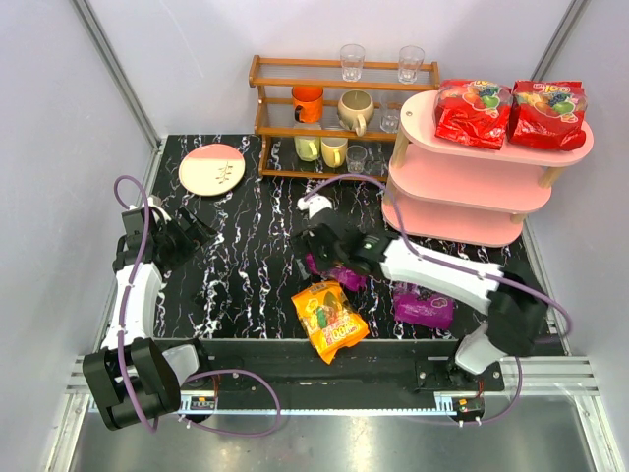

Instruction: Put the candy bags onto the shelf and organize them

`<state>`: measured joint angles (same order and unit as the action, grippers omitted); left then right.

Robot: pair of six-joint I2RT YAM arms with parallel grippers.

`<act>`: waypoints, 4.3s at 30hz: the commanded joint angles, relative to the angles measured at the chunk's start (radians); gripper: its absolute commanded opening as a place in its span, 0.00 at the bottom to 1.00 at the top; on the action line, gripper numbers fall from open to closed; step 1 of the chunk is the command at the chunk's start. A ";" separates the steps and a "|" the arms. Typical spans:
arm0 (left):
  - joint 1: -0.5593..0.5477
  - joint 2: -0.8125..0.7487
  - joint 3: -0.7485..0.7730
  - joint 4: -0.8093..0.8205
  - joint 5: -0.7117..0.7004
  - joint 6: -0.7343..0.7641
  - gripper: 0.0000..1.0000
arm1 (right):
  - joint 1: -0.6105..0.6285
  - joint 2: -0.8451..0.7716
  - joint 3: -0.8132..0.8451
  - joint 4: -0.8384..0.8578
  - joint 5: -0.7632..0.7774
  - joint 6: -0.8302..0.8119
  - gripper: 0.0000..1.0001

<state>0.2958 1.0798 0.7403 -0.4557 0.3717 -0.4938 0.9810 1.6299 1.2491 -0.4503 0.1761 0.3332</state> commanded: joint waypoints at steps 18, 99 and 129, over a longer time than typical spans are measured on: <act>0.006 -0.011 0.021 0.018 0.016 0.012 0.99 | -0.245 -0.303 -0.272 0.148 -0.225 -0.382 1.00; 0.008 0.003 0.024 0.026 0.042 0.009 0.99 | -0.364 -0.678 -0.536 0.403 -0.255 0.006 0.00; 0.006 0.003 0.021 0.034 0.056 0.006 0.99 | -0.438 -0.909 -0.373 0.483 0.309 -0.223 0.00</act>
<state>0.2966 1.0824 0.7403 -0.4610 0.4004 -0.4938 0.5804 0.7017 0.7723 -0.1833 0.4957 0.1497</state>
